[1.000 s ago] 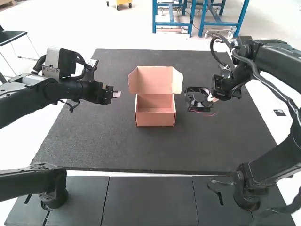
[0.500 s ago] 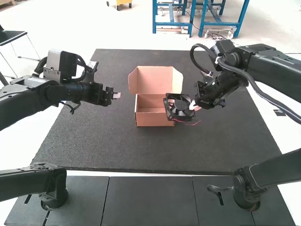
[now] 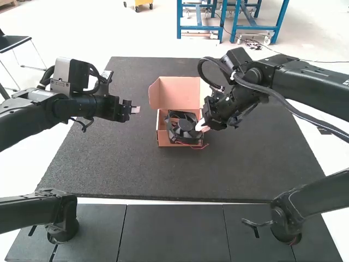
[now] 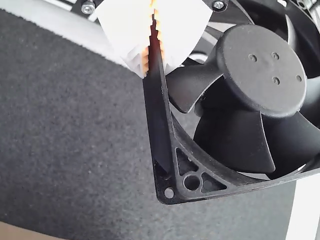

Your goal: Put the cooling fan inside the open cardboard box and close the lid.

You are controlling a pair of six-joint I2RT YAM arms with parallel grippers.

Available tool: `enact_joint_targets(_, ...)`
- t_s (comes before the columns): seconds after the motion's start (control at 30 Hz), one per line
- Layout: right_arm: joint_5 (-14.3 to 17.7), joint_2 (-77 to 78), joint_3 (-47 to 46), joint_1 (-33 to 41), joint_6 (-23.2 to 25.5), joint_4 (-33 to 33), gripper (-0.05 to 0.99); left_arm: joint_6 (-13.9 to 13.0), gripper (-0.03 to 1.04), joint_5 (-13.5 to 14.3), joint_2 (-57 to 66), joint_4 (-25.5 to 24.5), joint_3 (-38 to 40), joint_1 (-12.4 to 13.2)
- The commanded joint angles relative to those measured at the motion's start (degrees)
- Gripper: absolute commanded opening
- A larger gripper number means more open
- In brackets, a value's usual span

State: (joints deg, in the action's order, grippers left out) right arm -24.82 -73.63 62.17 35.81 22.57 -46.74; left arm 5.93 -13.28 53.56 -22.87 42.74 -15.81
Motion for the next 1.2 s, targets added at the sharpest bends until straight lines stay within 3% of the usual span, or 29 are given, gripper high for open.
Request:
enact_joint_targets(0.0,-1.8,-2.2,2.1,0.9,2.1,1.7,-0.02,0.8,0.94,0.4,-1.0,0.4,0.3,-0.3)
enact_joint_targets(0.33,0.4,-10.5,8.0,1.0,2.6,4.6,-0.02,1.4,0.94,0.4,-1.0,0.9,0.8,-0.3)
enact_joint_targets(0.6,1.0,-15.9,12.0,1.2,-0.2,4.5,-0.02,1.6,0.94,0.4,-1.0,1.1,0.8,-0.3)
enact_joint_targets(1.17,7.5,-26.1,18.6,-0.7,-4.7,4.4,-0.02,2.1,0.94,0.3,-1.6,1.4,0.8,-0.4)
